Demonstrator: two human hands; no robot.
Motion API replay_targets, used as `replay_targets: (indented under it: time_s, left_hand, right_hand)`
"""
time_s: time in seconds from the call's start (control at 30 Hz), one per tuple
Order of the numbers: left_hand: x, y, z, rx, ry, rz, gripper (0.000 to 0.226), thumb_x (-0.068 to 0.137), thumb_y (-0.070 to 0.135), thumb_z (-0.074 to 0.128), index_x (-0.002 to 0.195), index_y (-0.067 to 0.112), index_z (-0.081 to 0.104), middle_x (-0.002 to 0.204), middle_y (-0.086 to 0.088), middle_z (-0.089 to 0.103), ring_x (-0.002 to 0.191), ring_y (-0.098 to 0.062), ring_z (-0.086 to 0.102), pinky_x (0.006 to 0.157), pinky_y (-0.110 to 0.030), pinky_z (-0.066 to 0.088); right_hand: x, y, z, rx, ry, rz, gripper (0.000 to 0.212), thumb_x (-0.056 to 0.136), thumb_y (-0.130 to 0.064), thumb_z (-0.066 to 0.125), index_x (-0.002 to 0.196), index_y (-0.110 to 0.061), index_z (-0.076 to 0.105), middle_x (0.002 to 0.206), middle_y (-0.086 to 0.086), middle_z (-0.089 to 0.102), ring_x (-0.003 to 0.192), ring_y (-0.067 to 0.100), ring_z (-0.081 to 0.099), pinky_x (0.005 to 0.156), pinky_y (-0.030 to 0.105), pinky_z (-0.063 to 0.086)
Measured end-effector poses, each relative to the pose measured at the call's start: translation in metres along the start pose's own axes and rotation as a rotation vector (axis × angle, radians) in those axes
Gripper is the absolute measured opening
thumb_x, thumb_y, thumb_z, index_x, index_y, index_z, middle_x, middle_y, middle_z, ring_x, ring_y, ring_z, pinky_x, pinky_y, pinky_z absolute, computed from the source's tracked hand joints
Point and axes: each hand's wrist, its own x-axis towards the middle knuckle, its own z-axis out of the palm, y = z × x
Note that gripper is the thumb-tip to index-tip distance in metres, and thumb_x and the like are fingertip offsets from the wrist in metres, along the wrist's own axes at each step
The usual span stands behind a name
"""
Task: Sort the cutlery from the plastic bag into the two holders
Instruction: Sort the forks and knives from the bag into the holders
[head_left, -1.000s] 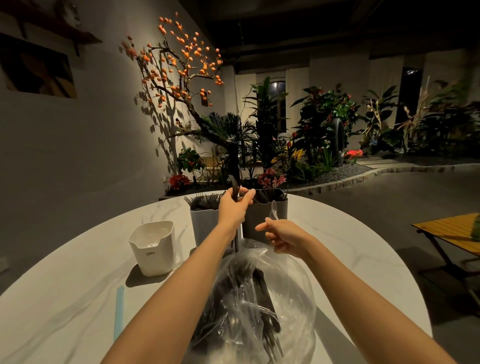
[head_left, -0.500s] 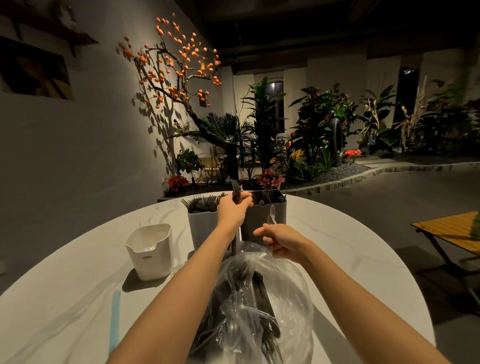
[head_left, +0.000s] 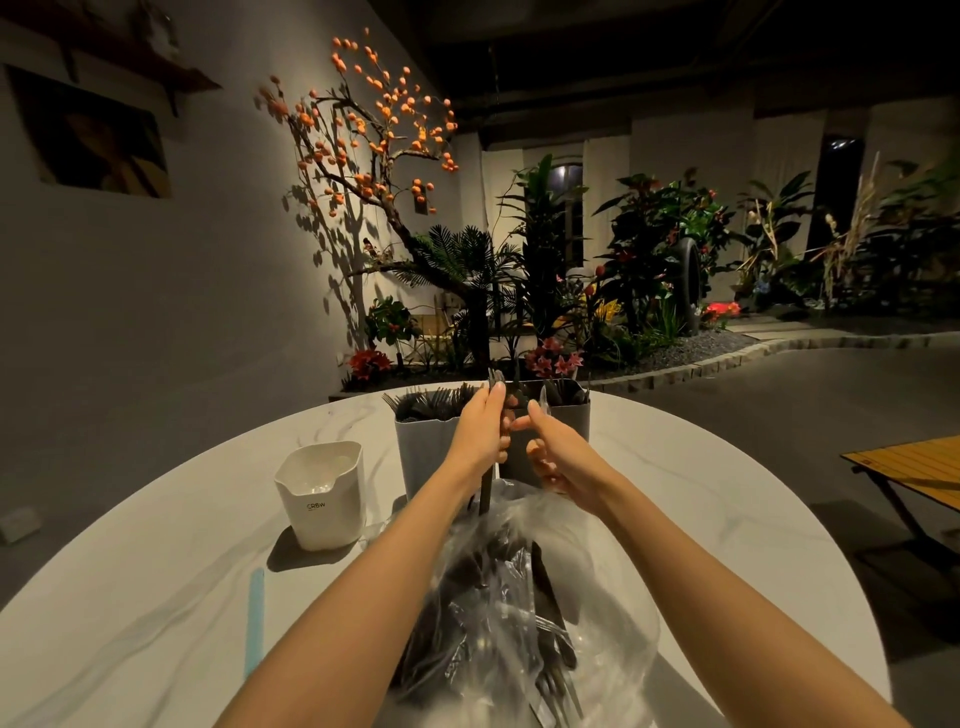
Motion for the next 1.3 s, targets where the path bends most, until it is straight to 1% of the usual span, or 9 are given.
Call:
replay_targets:
  time_s: [0.27,0.33,0.4,0.53,0.8,0.9,1.03,1.13,1.3]
  left_hand:
    - [-0.008,0.008,-0.014,0.059,-0.016,-0.036,0.043,0.105,0.039,0.023,0.096,0.012,0.055,0.063,0.006,0.037,0.048,-0.005,0.033,0.040,-0.014,0.027]
    - [-0.014,0.012,-0.016,0.034,-0.026,-0.075,0.048,0.104,0.046,0.020,0.083,0.013,0.047,0.061,0.006,0.039,0.045,-0.004,0.032,0.038,-0.013,0.025]
    - [-0.017,0.012,-0.017,0.024,-0.038,-0.107,0.055,0.103,0.049,0.019,0.071,0.015,0.049,0.060,0.002,0.037,0.043,-0.005,0.027,0.037,-0.014,0.022]
    - [-0.018,0.011,-0.026,0.021,-0.071,-0.114,0.052,0.103,0.048,0.019,0.080,0.020,0.057,0.056,0.001,0.034,0.039,-0.004,0.026,0.037,-0.015,0.020]
    - [-0.018,0.014,-0.036,-0.025,-0.032,-0.191,0.060,0.101,0.055,0.017,0.066,0.018,0.049,0.050,0.006,0.029,0.035,-0.004,0.022,0.036,-0.017,0.018]
    - [-0.019,0.011,-0.040,0.000,-0.083,-0.229,0.060,0.099,0.059,0.018,0.065,0.019,0.047,0.052,0.005,0.033,0.039,-0.006,0.023,0.039,-0.019,0.017]
    - [-0.020,0.008,-0.046,0.022,-0.104,-0.262,0.050,0.102,0.054,0.021,0.079,0.020,0.050,0.055,0.004,0.034,0.040,-0.006,0.026,0.040,-0.018,0.020]
    - [-0.019,0.009,-0.046,0.137,-0.106,-0.236,0.047,0.104,0.048,0.019,0.085,0.019,0.051,0.059,0.002,0.035,0.047,-0.009,0.027,0.041,-0.017,0.022]
    - [-0.013,0.005,-0.045,0.221,-0.042,-0.224,0.051,0.103,0.050,0.019,0.100,0.016,0.056,0.059,0.003,0.041,0.049,-0.008,0.032,0.042,-0.018,0.026]
  right_hand:
    - [0.007,-0.009,0.023,0.200,0.189,-0.141,0.030,0.101,-0.035,0.044,0.111,-0.012,0.060,0.054,-0.012,0.044,0.043,-0.002,0.040,0.041,0.013,0.030]
    - [0.009,-0.013,0.028,0.245,0.188,-0.161,0.024,0.101,-0.032,0.047,0.107,-0.013,0.060,0.049,-0.014,0.049,0.040,-0.003,0.044,0.040,0.012,0.031]
    - [0.011,-0.018,0.032,0.250,0.167,-0.180,0.021,0.100,-0.028,0.049,0.103,-0.013,0.063,0.055,-0.012,0.056,0.043,-0.002,0.048,0.039,0.013,0.031]
    - [0.017,-0.026,0.042,0.180,0.181,-0.178,0.021,0.100,-0.016,0.048,0.093,-0.013,0.068,0.070,0.000,0.062,0.048,-0.002,0.054,0.040,0.009,0.034]
    - [0.020,-0.032,0.049,0.363,0.081,0.001,0.041,0.098,-0.046,0.046,0.070,-0.016,0.055,0.049,-0.004,0.037,0.038,0.006,0.031,0.040,0.020,0.022]
    - [0.019,-0.030,0.051,0.377,0.066,-0.076,0.033,0.093,-0.048,0.054,0.089,-0.017,0.065,0.047,-0.008,0.046,0.039,0.005,0.041,0.046,0.022,0.028]
    - [0.022,-0.031,0.047,0.380,0.076,-0.201,0.030,0.094,-0.030,0.059,0.123,-0.022,0.058,0.073,-0.005,0.057,0.046,-0.002,0.052,0.038,0.014,0.031]
    - [0.025,-0.028,0.047,0.351,0.061,-0.208,0.028,0.094,-0.028,0.061,0.118,-0.014,0.062,0.084,0.004,0.063,0.062,0.006,0.056,0.041,0.015,0.034]
    - [0.033,-0.025,0.051,0.243,0.158,-0.192,0.029,0.090,-0.032,0.065,0.086,-0.004,0.061,0.059,0.007,0.047,0.042,0.005,0.037,0.038,0.016,0.027]
